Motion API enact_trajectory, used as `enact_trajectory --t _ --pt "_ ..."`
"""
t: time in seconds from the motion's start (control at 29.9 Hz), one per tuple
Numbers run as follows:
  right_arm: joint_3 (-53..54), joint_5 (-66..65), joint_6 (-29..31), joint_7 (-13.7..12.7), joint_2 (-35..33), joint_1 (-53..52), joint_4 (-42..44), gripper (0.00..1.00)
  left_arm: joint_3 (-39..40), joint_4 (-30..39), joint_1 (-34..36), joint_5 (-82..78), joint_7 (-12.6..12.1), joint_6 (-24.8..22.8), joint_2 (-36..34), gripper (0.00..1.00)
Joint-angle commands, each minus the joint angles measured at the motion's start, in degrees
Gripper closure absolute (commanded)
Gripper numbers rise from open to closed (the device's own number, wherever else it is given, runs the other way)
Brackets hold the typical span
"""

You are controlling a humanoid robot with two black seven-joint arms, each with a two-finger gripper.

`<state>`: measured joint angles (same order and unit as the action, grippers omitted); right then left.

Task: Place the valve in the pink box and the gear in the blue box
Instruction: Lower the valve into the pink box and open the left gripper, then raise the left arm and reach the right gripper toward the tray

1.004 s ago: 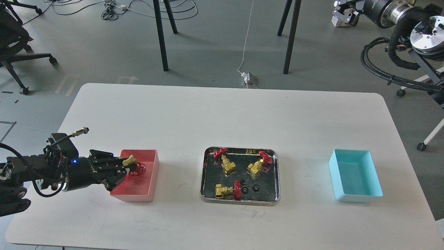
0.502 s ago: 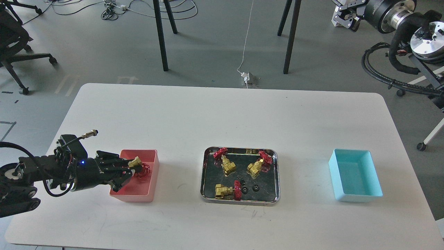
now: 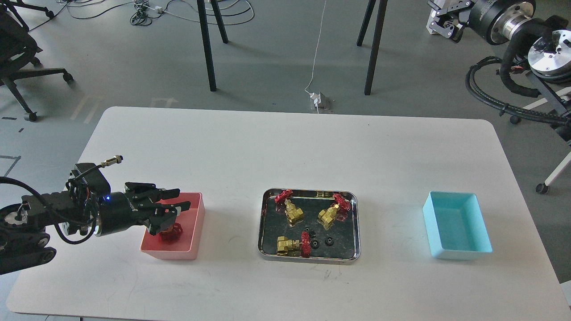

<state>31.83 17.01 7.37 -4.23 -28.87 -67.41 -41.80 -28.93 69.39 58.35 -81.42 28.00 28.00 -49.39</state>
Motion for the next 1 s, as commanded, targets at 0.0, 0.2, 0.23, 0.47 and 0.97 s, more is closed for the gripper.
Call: enact_trajectory --t 0.0,0.2,0.23,0.47,0.97 --pt "-1.7 -5.5 4.0 0.6 -1.8 0.0 -1.3 0.0 10.2 7.8 -0.1 4.8 0.0 0.0 -2.8 0.37" --pt "-9.5 -41.4 16.3 0.6 -7.9 0.0 -11.4 0.0 30.7 15.7 -0.3 33.5 0.0 -12.2 0.1 0.28" --pt "-10.4 -45.9 18.6 0.6 -8.6 0.0 -13.7 0.0 34.0 15.8 -0.3 38.4 0.0 -14.4 1.9 0.26" --pt "-17.5 -68.0 20.6 0.6 -13.5 -1.4 -33.0 0.0 55.4 11.0 -0.8 71.1 0.0 -35.9 14.2 0.06" --pt "-44.0 -104.3 20.6 4.9 -6.2 -3.3 -44.8 0.08 59.2 0.3 -6.0 80.9 0.0 -40.1 35.6 0.0"
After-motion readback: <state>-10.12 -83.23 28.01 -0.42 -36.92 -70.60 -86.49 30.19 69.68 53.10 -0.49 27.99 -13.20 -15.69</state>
